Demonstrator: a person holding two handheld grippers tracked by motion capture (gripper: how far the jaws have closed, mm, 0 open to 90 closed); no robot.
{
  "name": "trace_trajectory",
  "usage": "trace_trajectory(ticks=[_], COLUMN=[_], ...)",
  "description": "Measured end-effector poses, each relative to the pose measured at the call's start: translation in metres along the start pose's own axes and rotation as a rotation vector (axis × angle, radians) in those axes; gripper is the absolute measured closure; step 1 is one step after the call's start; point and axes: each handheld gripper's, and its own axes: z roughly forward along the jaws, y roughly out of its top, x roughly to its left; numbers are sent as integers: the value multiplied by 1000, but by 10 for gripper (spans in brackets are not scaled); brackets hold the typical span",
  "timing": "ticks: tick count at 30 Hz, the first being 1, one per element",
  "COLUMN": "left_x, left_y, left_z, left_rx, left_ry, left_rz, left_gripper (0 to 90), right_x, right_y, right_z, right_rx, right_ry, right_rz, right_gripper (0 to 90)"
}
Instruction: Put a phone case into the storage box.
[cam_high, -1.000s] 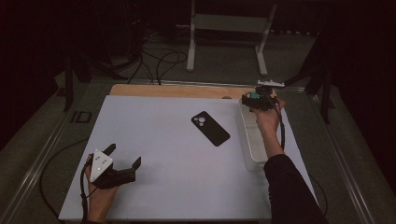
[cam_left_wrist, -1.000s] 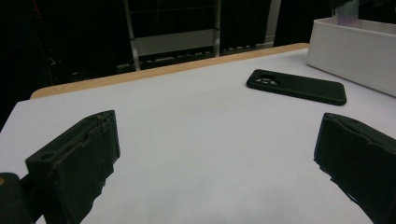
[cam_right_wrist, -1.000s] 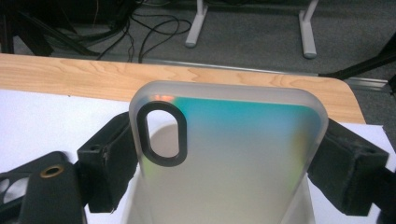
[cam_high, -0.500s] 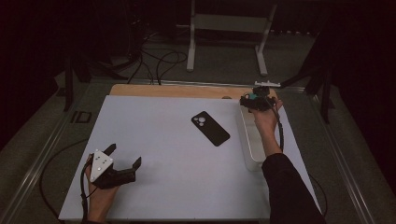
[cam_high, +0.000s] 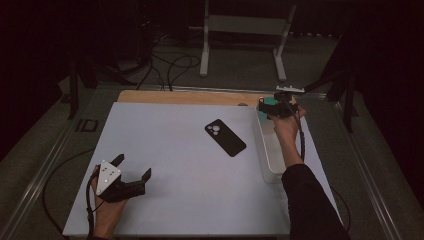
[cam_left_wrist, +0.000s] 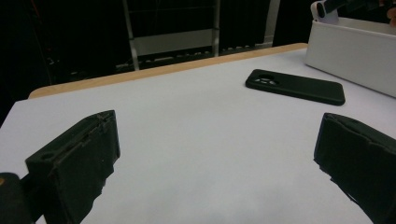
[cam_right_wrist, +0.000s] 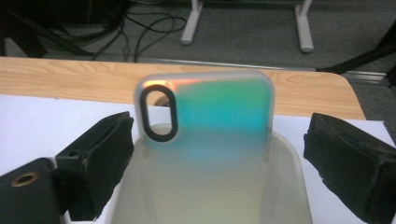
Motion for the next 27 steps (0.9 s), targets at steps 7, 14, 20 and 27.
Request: trace_trajectory(ticks=[7, 14, 20, 27], left_x=[0, 1, 0, -1], left_y=[0, -1, -1, -1], left_z=[0, 1, 0, 1], left_rx=[1, 2, 3, 3], left_ry=[1, 2, 1, 0], left_rz=[-2, -5, -4, -3], left_gripper=[11, 11, 11, 11], right_x=[2, 11, 18, 30], right_y=[2, -1, -4, -7], right_z=[-20, -38, -50, -70], right_rx=[-58, -84, -107, -133], right_ry=[82, 143, 177, 239], right_rz=[4, -46, -75, -127], right_gripper=[78, 79, 79, 79])
